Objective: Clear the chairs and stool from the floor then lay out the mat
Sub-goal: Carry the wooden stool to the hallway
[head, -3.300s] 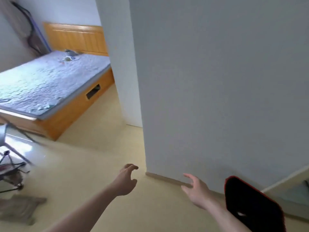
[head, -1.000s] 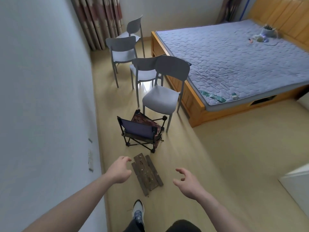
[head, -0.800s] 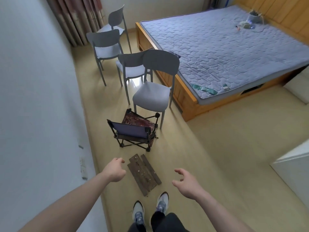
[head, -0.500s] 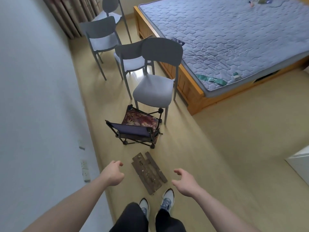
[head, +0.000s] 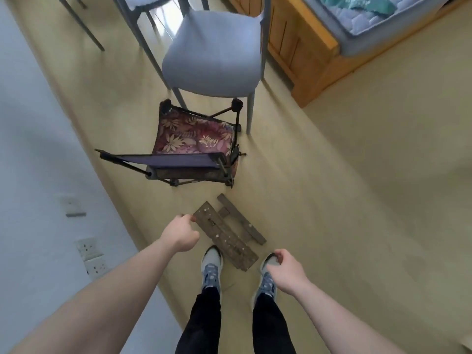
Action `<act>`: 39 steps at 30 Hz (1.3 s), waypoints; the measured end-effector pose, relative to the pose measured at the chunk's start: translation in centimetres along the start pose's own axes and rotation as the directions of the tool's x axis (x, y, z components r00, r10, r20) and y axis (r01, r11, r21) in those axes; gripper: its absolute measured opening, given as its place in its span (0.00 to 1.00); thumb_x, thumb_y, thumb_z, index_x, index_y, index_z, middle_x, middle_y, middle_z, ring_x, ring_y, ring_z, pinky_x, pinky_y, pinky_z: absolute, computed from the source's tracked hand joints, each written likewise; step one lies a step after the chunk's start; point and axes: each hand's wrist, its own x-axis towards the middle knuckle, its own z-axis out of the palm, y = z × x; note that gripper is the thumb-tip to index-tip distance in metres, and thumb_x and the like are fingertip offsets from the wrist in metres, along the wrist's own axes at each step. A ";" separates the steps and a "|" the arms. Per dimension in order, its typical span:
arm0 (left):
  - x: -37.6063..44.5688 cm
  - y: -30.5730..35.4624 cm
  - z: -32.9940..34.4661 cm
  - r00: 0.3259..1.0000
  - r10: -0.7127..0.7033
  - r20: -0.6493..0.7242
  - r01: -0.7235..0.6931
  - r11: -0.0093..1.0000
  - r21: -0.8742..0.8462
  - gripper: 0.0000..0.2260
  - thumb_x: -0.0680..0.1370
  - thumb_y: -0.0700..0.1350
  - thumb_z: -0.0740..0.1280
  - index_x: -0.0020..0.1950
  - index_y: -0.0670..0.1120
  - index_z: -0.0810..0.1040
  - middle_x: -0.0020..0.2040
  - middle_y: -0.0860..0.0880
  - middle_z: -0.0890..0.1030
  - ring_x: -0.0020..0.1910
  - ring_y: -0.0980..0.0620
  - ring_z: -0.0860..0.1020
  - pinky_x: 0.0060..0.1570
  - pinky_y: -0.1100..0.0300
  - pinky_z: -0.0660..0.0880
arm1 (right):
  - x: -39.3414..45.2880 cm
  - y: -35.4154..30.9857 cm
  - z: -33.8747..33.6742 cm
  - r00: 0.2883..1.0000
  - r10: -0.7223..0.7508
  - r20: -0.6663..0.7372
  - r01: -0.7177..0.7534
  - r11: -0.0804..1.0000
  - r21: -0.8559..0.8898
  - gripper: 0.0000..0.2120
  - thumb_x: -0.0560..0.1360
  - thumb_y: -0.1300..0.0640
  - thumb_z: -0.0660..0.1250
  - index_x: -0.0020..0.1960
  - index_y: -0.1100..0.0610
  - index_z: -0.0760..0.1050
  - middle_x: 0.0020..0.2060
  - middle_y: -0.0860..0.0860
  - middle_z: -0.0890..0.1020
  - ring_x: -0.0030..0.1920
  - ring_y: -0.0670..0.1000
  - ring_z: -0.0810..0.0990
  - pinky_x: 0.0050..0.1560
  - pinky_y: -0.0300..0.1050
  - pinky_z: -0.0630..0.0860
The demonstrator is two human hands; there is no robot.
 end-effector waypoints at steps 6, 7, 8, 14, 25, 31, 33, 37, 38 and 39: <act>10.9 -2.9 5.2 0.997 -0.040 0.065 0.035 0.996 0.085 0.25 0.77 0.47 0.65 0.75 0.50 0.66 0.73 0.47 0.65 0.60 0.42 0.77 0.55 0.52 0.77 | 9.4 3.2 6.5 0.990 0.114 0.079 -0.122 0.987 0.102 0.31 0.79 0.57 0.63 0.80 0.53 0.57 0.68 0.55 0.75 0.48 0.49 0.73 0.48 0.40 0.72; 12.5 -3.5 5.9 0.998 -0.032 0.062 0.026 0.994 0.106 0.26 0.76 0.47 0.65 0.75 0.51 0.65 0.73 0.47 0.65 0.60 0.42 0.76 0.56 0.50 0.77 | 10.7 3.7 7.4 0.988 0.125 0.087 -0.135 0.984 0.120 0.30 0.79 0.58 0.62 0.79 0.53 0.57 0.68 0.56 0.75 0.52 0.51 0.73 0.51 0.40 0.70; 14.4 -4.2 6.9 0.998 -0.023 0.061 0.015 0.992 0.125 0.27 0.76 0.48 0.65 0.75 0.51 0.65 0.73 0.46 0.65 0.61 0.41 0.76 0.57 0.49 0.77 | 12.5 4.4 8.6 0.986 0.140 0.093 -0.151 0.980 0.128 0.29 0.80 0.59 0.62 0.79 0.55 0.58 0.69 0.56 0.74 0.56 0.53 0.75 0.54 0.40 0.70; 22.0 -5.4 9.8 0.999 -0.030 0.043 0.023 0.987 0.158 0.37 0.74 0.53 0.70 0.79 0.49 0.58 0.75 0.43 0.64 0.69 0.37 0.71 0.65 0.46 0.72 | 20.1 6.4 12.3 0.953 0.261 0.152 -0.290 0.933 0.212 0.33 0.79 0.57 0.65 0.78 0.58 0.52 0.61 0.54 0.73 0.57 0.53 0.73 0.57 0.43 0.72; 26.2 -3.9 11.1 0.986 -0.101 0.135 0.097 0.995 0.039 0.26 0.78 0.53 0.70 0.71 0.46 0.64 0.61 0.46 0.76 0.58 0.43 0.76 0.58 0.50 0.74 | 25.0 9.2 13.8 0.873 0.378 0.308 -0.488 0.675 0.554 0.24 0.80 0.58 0.66 0.73 0.54 0.62 0.60 0.54 0.77 0.56 0.53 0.77 0.50 0.47 0.77; 18.4 -1.0 7.5 0.991 -0.022 0.135 0.018 0.999 0.030 0.24 0.79 0.58 0.68 0.69 0.47 0.68 0.61 0.49 0.77 0.58 0.45 0.76 0.56 0.52 0.73 | 17.9 10.8 9.5 0.927 0.317 0.202 -0.362 0.610 0.705 0.25 0.76 0.52 0.71 0.69 0.48 0.66 0.59 0.49 0.81 0.57 0.54 0.81 0.62 0.57 0.79; 14.4 0.5 5.9 0.990 -0.022 0.137 0.020 1.000 0.019 0.24 0.78 0.59 0.68 0.68 0.49 0.68 0.61 0.49 0.78 0.57 0.46 0.77 0.57 0.52 0.74 | 14.2 10.8 6.9 0.942 0.295 0.162 -0.319 0.629 0.709 0.23 0.75 0.51 0.71 0.67 0.48 0.67 0.58 0.48 0.81 0.57 0.53 0.82 0.63 0.58 0.79; 5.0 4.6 2.7 0.994 0.006 0.111 -0.003 1.000 -0.027 0.23 0.79 0.59 0.68 0.68 0.48 0.69 0.60 0.48 0.79 0.55 0.46 0.78 0.55 0.54 0.74 | 4.5 9.2 0.1 0.964 0.260 0.048 -0.217 0.676 0.705 0.23 0.79 0.54 0.70 0.70 0.52 0.64 0.59 0.47 0.77 0.59 0.51 0.77 0.67 0.51 0.74; 2.7 5.6 1.9 0.995 0.021 0.099 -0.018 0.999 -0.028 0.24 0.78 0.59 0.68 0.68 0.47 0.69 0.60 0.48 0.79 0.56 0.46 0.78 0.55 0.54 0.75 | 2.3 8.9 -1.6 0.966 0.256 0.019 -0.195 0.685 0.702 0.26 0.80 0.54 0.69 0.73 0.53 0.62 0.62 0.49 0.76 0.60 0.51 0.76 0.68 0.50 0.72; 0.0 6.6 0.9 0.996 0.027 0.085 -0.025 0.999 -0.031 0.26 0.78 0.61 0.67 0.69 0.46 0.69 0.62 0.48 0.79 0.57 0.45 0.78 0.57 0.54 0.75 | -0.3 8.8 -3.3 0.968 0.249 -0.003 -0.175 0.688 0.704 0.29 0.80 0.55 0.69 0.76 0.54 0.60 0.65 0.51 0.75 0.62 0.53 0.75 0.70 0.51 0.71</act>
